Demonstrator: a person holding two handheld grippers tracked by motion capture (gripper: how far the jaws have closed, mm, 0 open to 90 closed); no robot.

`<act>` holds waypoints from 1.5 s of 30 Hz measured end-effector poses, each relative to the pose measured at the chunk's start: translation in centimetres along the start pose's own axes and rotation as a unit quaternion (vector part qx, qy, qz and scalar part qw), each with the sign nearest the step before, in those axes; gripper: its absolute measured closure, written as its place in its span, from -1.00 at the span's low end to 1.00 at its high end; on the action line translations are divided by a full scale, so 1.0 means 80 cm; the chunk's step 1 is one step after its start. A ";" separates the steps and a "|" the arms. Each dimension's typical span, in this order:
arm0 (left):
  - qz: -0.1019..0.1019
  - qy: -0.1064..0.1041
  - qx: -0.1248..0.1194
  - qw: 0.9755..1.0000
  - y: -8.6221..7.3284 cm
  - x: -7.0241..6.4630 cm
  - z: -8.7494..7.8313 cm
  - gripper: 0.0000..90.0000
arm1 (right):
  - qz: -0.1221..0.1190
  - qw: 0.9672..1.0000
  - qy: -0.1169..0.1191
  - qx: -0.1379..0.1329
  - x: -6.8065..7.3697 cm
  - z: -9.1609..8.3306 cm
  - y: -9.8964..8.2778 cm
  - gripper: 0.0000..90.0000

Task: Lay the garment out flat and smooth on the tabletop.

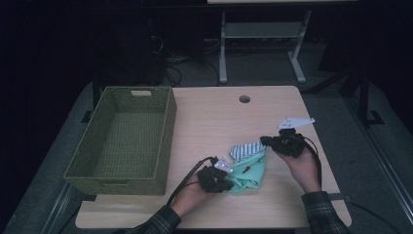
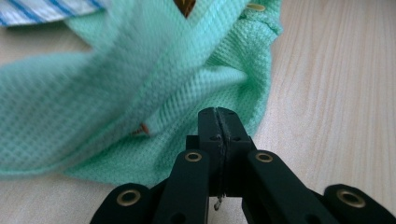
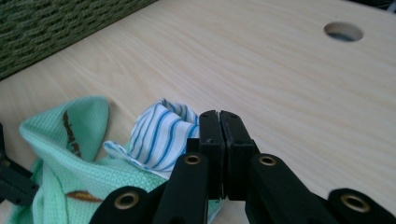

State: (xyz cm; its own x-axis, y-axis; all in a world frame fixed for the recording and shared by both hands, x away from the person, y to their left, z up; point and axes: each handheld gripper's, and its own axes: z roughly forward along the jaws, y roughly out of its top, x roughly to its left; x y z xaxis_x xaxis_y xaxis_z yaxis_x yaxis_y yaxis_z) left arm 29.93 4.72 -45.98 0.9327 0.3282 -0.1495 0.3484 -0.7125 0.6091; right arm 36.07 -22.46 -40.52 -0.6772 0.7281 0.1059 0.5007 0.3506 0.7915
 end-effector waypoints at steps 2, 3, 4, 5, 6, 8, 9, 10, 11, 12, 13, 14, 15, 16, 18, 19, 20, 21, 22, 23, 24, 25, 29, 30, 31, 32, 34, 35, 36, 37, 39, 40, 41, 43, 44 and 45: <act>0.005 0.001 0.000 1.000 0.000 0.001 0.000 0.97 | -0.005 1.000 -0.010 -0.002 0.001 -0.002 0.009 0.96; 0.003 0.001 0.000 1.000 0.000 0.001 0.000 0.97 | -0.006 1.000 -0.018 -0.005 0.001 -0.002 0.019 0.96; 0.003 0.001 0.000 1.000 0.000 0.001 0.000 0.97 | -0.006 1.000 -0.018 -0.005 0.001 -0.002 0.019 0.96; 0.003 0.000 0.000 1.000 0.000 0.001 0.000 0.97 | -0.012 1.000 -0.027 -0.007 0.002 0.000 0.029 0.96; 0.003 0.000 0.000 1.000 0.000 0.001 0.000 0.97 | -0.015 0.999 -0.034 -0.007 0.002 0.001 0.033 0.96; 0.002 -0.001 -0.001 1.000 0.000 0.001 0.000 0.97 | -0.018 0.999 -0.036 -0.006 0.001 0.002 0.037 0.97; -0.002 -0.002 -0.002 1.000 0.000 0.000 0.000 0.98 | -0.020 0.999 -0.048 -0.004 0.001 0.006 0.046 0.97; -0.002 -0.002 -0.002 1.000 0.000 0.000 0.000 0.98 | -0.020 0.999 -0.048 -0.004 0.001 0.006 0.046 0.97; -0.003 -0.001 -0.006 1.000 0.000 0.000 0.001 0.98 | -0.021 0.998 -0.050 -0.002 -0.001 0.007 0.050 0.97; 0.001 0.000 -0.002 1.000 0.000 0.001 0.000 0.97 | -0.024 0.998 -0.055 -0.001 -0.003 0.009 0.053 0.97; -0.003 0.000 -0.005 1.000 0.000 0.001 0.001 0.98 | -0.023 0.998 -0.066 0.002 -0.007 0.012 0.059 0.97; -0.003 0.000 -0.005 1.000 0.000 0.001 0.001 0.98 | -0.023 0.998 -0.066 0.002 -0.007 0.012 0.059 0.97; -0.004 -0.001 -0.005 1.000 0.000 0.000 0.001 0.98 | -0.020 0.997 -0.074 0.003 -0.014 0.016 0.065 0.97; -0.004 -0.001 -0.005 1.000 0.000 0.000 0.001 0.98 | -0.020 0.997 -0.074 0.003 -0.014 0.016 0.065 0.97; -0.005 -0.002 -0.005 1.000 0.000 0.000 0.001 0.98 | -0.016 0.996 -0.083 0.006 -0.021 0.020 0.069 0.97; -0.006 -0.002 -0.004 1.000 0.000 0.001 0.001 0.98 | -0.011 0.996 -0.088 0.010 -0.029 0.026 0.071 0.97; -0.006 -0.002 -0.004 1.000 0.000 0.001 0.001 0.98 | -0.011 0.996 -0.088 0.010 -0.029 0.026 0.071 0.97; -0.007 -0.002 -0.005 1.000 0.000 0.001 0.001 0.98 | -0.011 0.996 -0.093 0.013 -0.033 0.030 0.071 0.97; -0.007 -0.001 -0.003 1.000 0.000 0.000 0.000 0.98 | -0.013 0.995 -0.098 0.016 -0.036 0.034 0.071 0.97; -0.007 -0.002 -0.004 1.000 0.000 0.001 0.001 0.98 | -0.011 0.995 -0.100 0.019 -0.039 0.039 0.071 0.98; -0.007 -0.002 -0.004 1.000 0.000 0.001 0.001 0.98 | -0.010 0.994 -0.104 0.025 -0.042 0.045 0.070 0.98; -0.012 -0.004 -0.007 1.000 -0.001 0.000 0.001 0.98 | -0.009 0.993 -0.110 0.039 -0.048 0.058 0.067 0.98; -0.010 -0.005 -0.005 1.000 0.000 0.001 0.001 0.98 | -0.003 0.992 -0.113 0.064 -0.060 0.084 0.056 0.98; -0.010 -0.005 -0.005 1.000 0.000 0.001 0.001 0.98 | -0.003 0.992 -0.113 0.064 -0.060 0.084 0.056 0.98; -0.011 -0.005 -0.007 1.000 -0.001 0.001 0.001 0.98 | 0.002 0.991 -0.112 0.072 -0.064 0.092 0.051 0.98; -0.010 -0.008 -0.005 1.000 -0.001 0.002 0.000 0.98 | 0.006 0.991 -0.110 0.075 -0.065 0.095 0.049 0.98; -0.011 -0.009 -0.007 1.000 -0.001 0.002 0.001 0.98 | 0.009 0.991 -0.109 0.075 -0.065 0.098 0.046 0.96; -0.015 -0.015 -0.010 1.000 -0.002 0.003 0.001 0.94 | 0.007 0.992 -0.108 0.070 -0.064 0.099 0.042 0.85; -0.015 -0.015 -0.010 1.000 -0.002 0.003 0.001 0.90 | 0.007 0.992 -0.108 0.070 -0.064 0.099 0.042 0.85; -0.017 -0.018 -0.014 1.000 -0.002 0.003 0.001 0.87 | 0.008 0.993 -0.105 0.059 -0.062 0.094 0.038 0.62; -0.014 -0.015 -0.012 1.000 0.000 0.001 0.001 0.83 | 0.011 0.993 -0.101 0.054 -0.062 0.089 0.037 0.58; -0.007 -0.008 -0.007 1.000 0.001 0.002 0.000 0.76 | 0.015 0.994 -0.094 0.047 -0.060 0.085 0.036 0.53; 0.000 0.001 0.001 1.000 0.003 0.003 -0.003 0.60 | 0.012 0.995 -0.093 0.035 -0.056 0.074 0.032 0.48; -0.003 0.008 -0.011 1.000 0.005 0.006 -0.008 0.55 | 0.010 0.996 -0.089 0.029 -0.051 0.064 0.027 0.48; -0.003 0.008 -0.011 1.000 0.005 0.006 -0.008 0.55 | 0.010 0.996 -0.089 0.029 -0.051 0.064 0.027 0.48; -0.003 0.018 -0.022 1.000 0.007 0.011 -0.019 0.55 | 0.007 0.996 -0.085 0.025 -0.046 0.056 0.021 0.48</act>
State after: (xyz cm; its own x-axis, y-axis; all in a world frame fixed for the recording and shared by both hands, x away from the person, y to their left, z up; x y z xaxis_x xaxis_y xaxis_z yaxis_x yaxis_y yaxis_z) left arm 30.82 5.54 -44.60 0.9260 0.3559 -0.1259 0.3495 -0.6824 0.6420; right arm 41.84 -21.87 -42.27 -0.5707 0.8211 0.0102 0.5392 0.3654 0.7587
